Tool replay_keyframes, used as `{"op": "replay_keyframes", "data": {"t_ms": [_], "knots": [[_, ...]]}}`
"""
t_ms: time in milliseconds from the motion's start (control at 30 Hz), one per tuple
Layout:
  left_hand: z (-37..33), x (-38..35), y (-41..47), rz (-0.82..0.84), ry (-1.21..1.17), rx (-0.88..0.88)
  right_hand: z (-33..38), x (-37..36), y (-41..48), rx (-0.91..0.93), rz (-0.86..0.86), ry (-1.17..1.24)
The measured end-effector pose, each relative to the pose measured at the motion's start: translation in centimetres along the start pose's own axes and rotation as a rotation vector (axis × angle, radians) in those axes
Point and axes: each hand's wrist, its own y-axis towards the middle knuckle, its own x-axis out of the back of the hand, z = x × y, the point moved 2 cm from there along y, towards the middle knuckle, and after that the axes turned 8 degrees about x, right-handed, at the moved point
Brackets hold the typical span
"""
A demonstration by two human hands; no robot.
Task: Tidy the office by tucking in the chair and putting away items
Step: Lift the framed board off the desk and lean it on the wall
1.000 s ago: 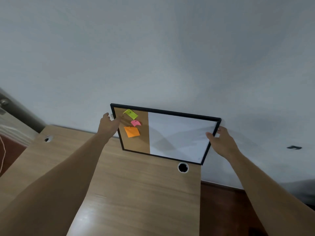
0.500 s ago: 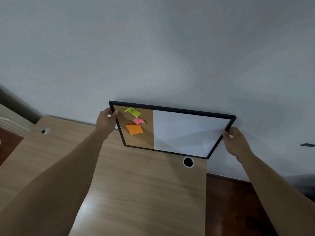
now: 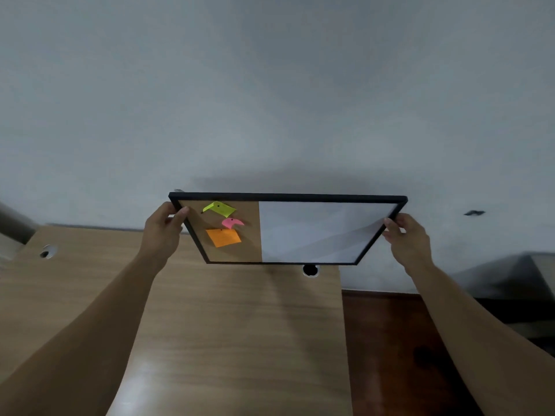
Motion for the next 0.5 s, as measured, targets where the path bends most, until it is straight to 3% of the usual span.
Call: {"op": "replay_keyframes", "data": {"t_ms": [200,500], "knots": [[-4.3,-4.9,-3.5,0.195,-0.189,-0.006,2.4,6.9,-5.3,-0.055,-0.193,0.035],[-9.3,-13.4,-9.5,0.343,-0.168,-0.092,0.6,18.4,-10.8,-0.114,-0.376,0.032]]}}
